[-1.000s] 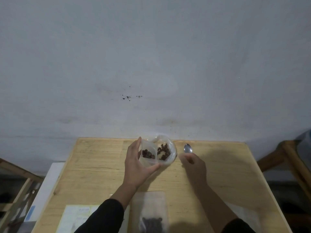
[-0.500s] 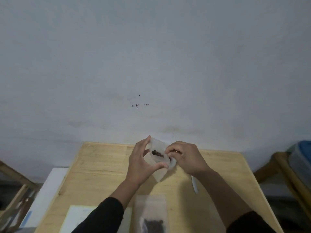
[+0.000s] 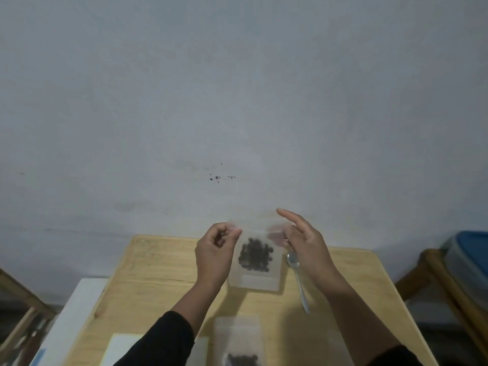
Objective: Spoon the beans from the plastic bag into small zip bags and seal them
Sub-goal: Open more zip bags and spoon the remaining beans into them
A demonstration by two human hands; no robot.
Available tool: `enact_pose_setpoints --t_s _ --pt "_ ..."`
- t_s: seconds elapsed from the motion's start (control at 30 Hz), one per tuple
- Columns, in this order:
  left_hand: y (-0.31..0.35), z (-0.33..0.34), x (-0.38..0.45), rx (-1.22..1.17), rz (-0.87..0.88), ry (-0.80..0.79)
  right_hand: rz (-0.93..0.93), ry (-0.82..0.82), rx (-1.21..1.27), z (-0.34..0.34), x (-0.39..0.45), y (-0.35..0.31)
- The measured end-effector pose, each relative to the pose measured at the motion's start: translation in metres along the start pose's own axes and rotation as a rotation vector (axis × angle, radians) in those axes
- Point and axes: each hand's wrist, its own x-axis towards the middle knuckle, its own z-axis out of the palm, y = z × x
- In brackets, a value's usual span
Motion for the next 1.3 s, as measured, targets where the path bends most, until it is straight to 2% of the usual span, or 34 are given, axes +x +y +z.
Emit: enact_pose_setpoints --t_s 0.23,0.4,0.5,0.7,0.97,1.17,1.3 --pt "0.012 0.006 -0.008 0.005 0.046 -0.096 -0.050 0.117 0.015 0.005 -0.002 0.004" --pt "0.015 0.003 -0.006 0.150 0.192 -0.208 -0.064 0.098 -0.040 0.002 0.002 0.001" --pt "0.016 0.002 -0.006 0.181 0.185 -0.262 -0.028 0.046 -0.031 0.001 0.002 0.001" --pt "0.019 0.000 -0.004 0.157 0.170 -0.246 -0.026 0.060 0.017 0.003 0.005 0.006" --pt "0.021 0.004 -0.005 0.201 0.196 -0.227 0.004 0.190 0.118 0.015 0.007 0.014" --pt "0.020 0.003 -0.006 0.201 0.190 -0.282 0.041 0.044 0.051 0.016 0.004 0.010" --pt "0.018 0.005 -0.008 0.214 0.187 -0.296 0.049 0.091 0.010 0.021 0.003 0.010"
